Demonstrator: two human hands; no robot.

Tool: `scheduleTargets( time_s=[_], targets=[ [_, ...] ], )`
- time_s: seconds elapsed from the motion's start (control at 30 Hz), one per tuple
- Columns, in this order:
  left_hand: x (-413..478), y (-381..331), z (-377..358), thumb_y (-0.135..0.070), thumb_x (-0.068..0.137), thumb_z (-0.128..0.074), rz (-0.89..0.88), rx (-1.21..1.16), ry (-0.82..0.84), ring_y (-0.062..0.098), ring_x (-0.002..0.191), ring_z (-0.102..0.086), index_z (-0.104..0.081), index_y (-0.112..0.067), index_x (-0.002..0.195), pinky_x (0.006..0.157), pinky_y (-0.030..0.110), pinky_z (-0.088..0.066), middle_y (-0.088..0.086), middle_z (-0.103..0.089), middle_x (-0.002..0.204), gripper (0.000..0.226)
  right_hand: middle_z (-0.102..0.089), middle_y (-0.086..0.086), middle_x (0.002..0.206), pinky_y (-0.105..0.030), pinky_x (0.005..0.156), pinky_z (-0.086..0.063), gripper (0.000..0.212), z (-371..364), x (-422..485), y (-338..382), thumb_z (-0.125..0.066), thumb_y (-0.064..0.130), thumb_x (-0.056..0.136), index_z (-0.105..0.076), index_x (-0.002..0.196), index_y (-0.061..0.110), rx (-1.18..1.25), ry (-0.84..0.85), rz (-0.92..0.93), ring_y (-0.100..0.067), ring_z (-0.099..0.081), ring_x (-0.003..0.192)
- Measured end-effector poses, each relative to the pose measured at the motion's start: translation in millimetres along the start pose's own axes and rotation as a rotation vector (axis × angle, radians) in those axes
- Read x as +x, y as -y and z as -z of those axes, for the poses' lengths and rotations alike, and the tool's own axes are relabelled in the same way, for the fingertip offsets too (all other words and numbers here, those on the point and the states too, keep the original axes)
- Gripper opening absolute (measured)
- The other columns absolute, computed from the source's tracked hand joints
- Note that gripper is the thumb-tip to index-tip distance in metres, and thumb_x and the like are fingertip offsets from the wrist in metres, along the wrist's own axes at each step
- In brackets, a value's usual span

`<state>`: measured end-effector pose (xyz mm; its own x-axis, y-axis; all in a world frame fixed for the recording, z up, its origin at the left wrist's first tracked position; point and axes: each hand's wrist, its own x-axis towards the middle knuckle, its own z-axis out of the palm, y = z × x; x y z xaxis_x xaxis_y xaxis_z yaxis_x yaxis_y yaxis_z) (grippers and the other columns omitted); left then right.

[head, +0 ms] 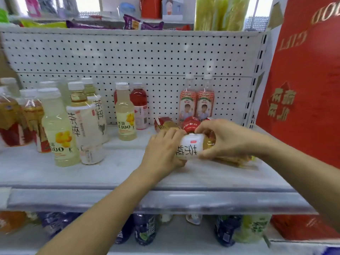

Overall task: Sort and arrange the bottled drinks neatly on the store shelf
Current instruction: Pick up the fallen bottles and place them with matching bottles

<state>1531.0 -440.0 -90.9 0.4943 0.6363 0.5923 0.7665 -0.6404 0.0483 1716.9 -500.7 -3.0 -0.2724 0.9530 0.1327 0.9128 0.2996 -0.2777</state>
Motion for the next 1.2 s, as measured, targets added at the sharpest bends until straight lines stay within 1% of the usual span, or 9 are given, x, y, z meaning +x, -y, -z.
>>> scheduleTargets(
  time_s=[0.13,0.23,0.33,0.47,0.6,0.73,0.83,0.93,1.2],
  targets=[
    [5.5,18.9,16.7,-0.033,0.071,-0.083,0.272,-0.313,-0.122,0.019,0.098,-0.055,-0.05,-0.021,0.128,0.079,0.038,-0.049,-0.003,-0.058,0.113,0.066,-0.07,0.003,0.09,-0.025,0.064,-0.054,0.038,24.3,27.3,5.6,-0.059,0.055,0.088,-0.065,0.109,0.024,0.439,-0.215,0.048,-0.008,-0.067,0.074],
    [9.0,44.0,21.8,-0.033,0.075,-0.084,0.464,-0.544,-0.197,0.012,0.099,-0.06,-0.044,-0.03,0.126,0.082,0.033,-0.05,-0.009,-0.063,0.114,0.065,-0.069,0.003,0.099,-0.033,0.076,-0.056,0.046,23.3,49.4,0.3,-0.05,0.06,0.09,-0.062,0.113,0.022,0.433,-0.215,0.085,-0.013,-0.068,0.087],
    [13.0,72.4,17.1,-0.04,0.073,-0.085,0.634,-0.726,-0.225,0.013,0.107,-0.066,-0.042,-0.034,0.13,0.094,0.044,-0.054,-0.008,-0.067,0.12,0.071,-0.056,0.008,0.117,-0.031,0.087,-0.051,0.051,-7.7,63.2,-2.6,-0.069,0.045,0.086,-0.053,0.129,0.022,0.024,-0.039,0.171,-0.01,-0.056,0.102],
    [25.5,90.1,8.8,-0.037,0.076,-0.084,0.662,-0.733,-0.232,0.014,0.11,-0.064,-0.042,-0.029,0.134,0.098,0.044,-0.053,-0.007,-0.066,0.121,0.073,-0.035,-0.01,0.136,-0.035,0.074,-0.041,0.062,-57.5,82.8,1.2,-0.066,0.022,0.084,-0.035,0.138,0.021,-0.809,0.01,0.356,-0.024,-0.046,0.11],
    [31.3,95.5,0.7,-0.035,0.079,-0.082,0.618,-0.693,-0.277,0.013,0.107,-0.062,-0.04,-0.024,0.136,0.093,0.038,-0.053,-0.006,-0.063,0.117,0.071,-0.051,-0.018,0.117,-0.034,0.052,-0.031,0.049,-72.5,98.3,-3.8,-0.067,0.007,0.077,-0.046,0.121,0.013,-1.046,-0.123,0.545,-0.031,-0.059,0.084],
    [30.0,101.6,-11.9,-0.041,0.075,-0.083,0.603,-0.68,-0.333,0.014,0.104,-0.063,-0.043,-0.026,0.128,0.091,0.043,-0.054,-0.007,-0.064,0.114,0.068,-0.057,-0.013,0.102,-0.03,0.043,-0.035,0.029,-47.5,111.1,11.0,-0.051,0.01,0.082,-0.057,0.11,0.01,-0.707,-0.266,0.605,-0.029,-0.062,0.079],
    [32.4,106.7,-16.2,-0.039,0.075,-0.084,0.603,-0.708,-0.341,0.016,0.107,-0.062,-0.043,-0.026,0.126,0.093,0.042,-0.053,-0.006,-0.064,0.117,0.066,-0.056,-0.004,0.111,-0.039,0.071,-0.054,0.036,-8.6,135.9,24.2,-0.058,0.028,0.091,-0.055,0.124,0.015,-0.282,-0.31,0.321,-0.024,-0.061,0.09],
    [33.8,110.5,-17.2,-0.036,0.077,-0.083,0.608,-0.717,-0.34,0.016,0.114,-0.059,-0.039,-0.025,0.133,0.096,0.037,-0.05,-0.005,-0.06,0.124,0.071,-0.06,-0.007,0.128,-0.033,0.093,-0.049,0.044,18.1,164.0,19.8,-0.063,0.028,0.092,-0.054,0.134,0.014,0.075,-0.318,0.125,-0.022,-0.058,0.113],
    [25.8,113.8,-14.7,-0.031,0.083,-0.078,0.569,-0.613,-0.264,0.018,0.14,-0.036,-0.012,-0.026,0.155,0.115,0.048,-0.035,-0.001,-0.038,0.152,0.098,-0.047,-0.006,0.146,-0.019,0.074,-0.051,0.051,15.5,195.3,0.1,-0.055,0.026,0.1,-0.042,0.149,0.025,0.331,-0.245,-0.067,-0.017,-0.051,0.114]
  ],
)
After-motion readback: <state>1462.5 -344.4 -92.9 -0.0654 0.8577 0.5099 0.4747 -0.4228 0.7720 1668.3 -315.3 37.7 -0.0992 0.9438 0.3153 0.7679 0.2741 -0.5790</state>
